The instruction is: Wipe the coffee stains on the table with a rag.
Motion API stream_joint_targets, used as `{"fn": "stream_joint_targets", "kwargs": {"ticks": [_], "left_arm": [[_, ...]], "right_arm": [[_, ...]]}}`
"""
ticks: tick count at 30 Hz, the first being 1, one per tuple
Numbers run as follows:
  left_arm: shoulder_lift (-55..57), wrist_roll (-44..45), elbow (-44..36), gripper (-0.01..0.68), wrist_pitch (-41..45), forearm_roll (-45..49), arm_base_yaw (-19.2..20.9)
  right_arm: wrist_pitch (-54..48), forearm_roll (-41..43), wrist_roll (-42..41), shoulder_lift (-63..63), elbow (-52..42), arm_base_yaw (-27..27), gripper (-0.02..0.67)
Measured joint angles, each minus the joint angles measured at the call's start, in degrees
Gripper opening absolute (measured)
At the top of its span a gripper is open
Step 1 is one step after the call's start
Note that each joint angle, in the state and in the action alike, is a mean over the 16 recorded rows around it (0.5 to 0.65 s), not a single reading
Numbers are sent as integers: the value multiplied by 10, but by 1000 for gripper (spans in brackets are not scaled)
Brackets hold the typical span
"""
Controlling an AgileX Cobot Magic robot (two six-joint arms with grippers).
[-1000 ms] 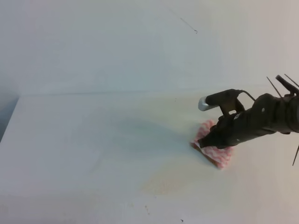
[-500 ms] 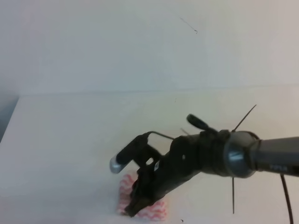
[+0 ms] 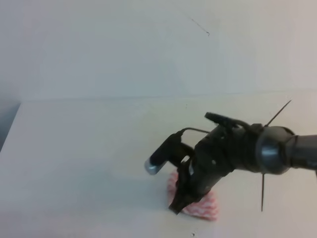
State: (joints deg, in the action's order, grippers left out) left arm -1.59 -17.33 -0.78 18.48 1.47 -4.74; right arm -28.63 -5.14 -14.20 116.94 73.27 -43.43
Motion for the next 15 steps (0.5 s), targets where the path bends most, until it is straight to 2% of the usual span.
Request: {"fn": "stream_joint_targets", "kwargs": {"ticks": [4, 8, 15], "left_arm": [[0, 0, 5, -1, 2, 0, 0], [0, 0, 6, -1, 2, 0, 0], [1, 0, 2, -1, 1, 0, 0]], "right_arm": [[0, 68, 77, -13, -2, 52, 31], [9, 97, 123, -22, -4, 100, 50], [24, 97, 173, -38, -5, 149, 180]]}}
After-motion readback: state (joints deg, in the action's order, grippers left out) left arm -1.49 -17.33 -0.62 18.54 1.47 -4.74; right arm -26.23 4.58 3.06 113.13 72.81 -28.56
